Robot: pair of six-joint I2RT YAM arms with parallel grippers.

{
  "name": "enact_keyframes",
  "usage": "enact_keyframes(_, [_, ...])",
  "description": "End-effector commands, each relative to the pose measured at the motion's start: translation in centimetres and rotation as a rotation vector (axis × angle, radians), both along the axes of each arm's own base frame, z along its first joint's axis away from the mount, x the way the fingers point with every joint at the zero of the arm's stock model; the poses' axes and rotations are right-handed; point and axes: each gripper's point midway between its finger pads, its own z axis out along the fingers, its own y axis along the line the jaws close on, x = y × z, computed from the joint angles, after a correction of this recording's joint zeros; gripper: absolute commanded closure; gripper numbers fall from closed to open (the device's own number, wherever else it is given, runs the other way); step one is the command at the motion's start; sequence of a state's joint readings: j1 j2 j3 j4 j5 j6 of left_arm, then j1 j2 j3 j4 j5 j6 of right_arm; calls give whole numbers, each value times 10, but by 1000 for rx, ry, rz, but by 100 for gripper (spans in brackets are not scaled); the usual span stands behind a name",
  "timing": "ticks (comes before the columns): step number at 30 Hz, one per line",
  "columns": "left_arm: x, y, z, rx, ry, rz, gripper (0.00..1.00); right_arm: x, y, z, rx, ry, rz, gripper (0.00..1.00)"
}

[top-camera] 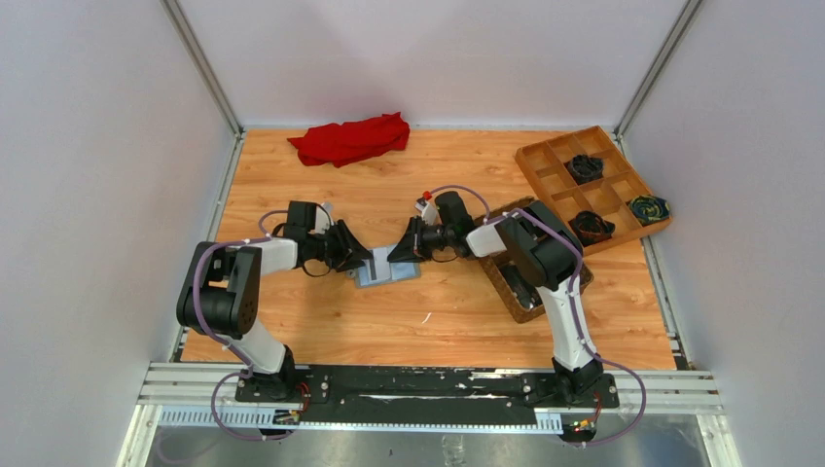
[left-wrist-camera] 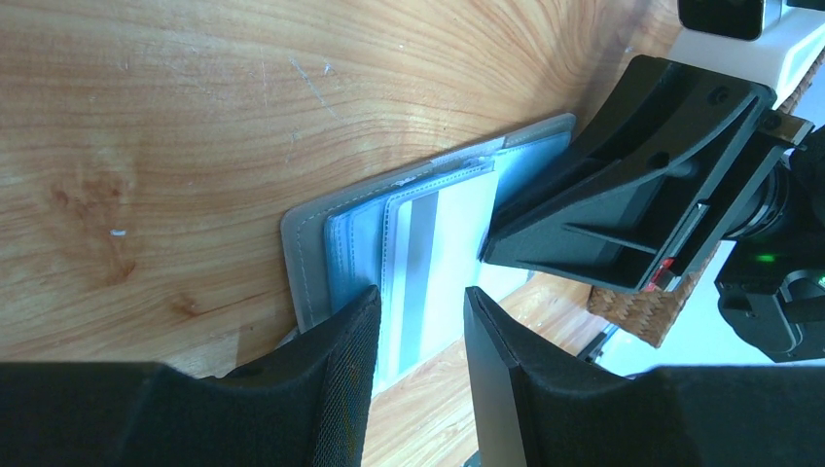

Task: Take the credit cards out of the card holder
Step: Remove the credit card from the card holder.

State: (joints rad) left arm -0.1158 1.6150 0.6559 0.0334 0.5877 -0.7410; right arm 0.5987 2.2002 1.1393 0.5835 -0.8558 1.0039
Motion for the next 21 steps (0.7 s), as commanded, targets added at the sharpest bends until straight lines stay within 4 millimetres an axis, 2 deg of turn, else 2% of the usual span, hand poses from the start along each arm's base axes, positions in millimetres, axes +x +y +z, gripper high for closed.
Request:
enact_keyframes(1, [-17,12,-29,80,89,16,56,3,-12,-8,-32,15,-29,86])
enact_keyframes(3, [-17,12,-29,79,90,16,56,3,-11,-7,-28,14,-27,89])
enact_keyframes(8, [-18,11,-29,79,90,15,56,1,-7,-7,-26,14,-13,75])
enact_keyframes(12, [-18,11,-28,77,90,14,56,-1,-2,-7,-24,13,0,77])
enact_keyframes(16, [-18,11,-28,77,91,14,56,-1,-1,-6,-22,12,3,91])
enact_keyframes(18, [-17,11,-28,76,89,14,56,-2,-1,-5,-20,10,7,90])
enact_keyframes(21, [-17,11,-28,74,89,13,56,-2,0,-4,-20,7,15,82])
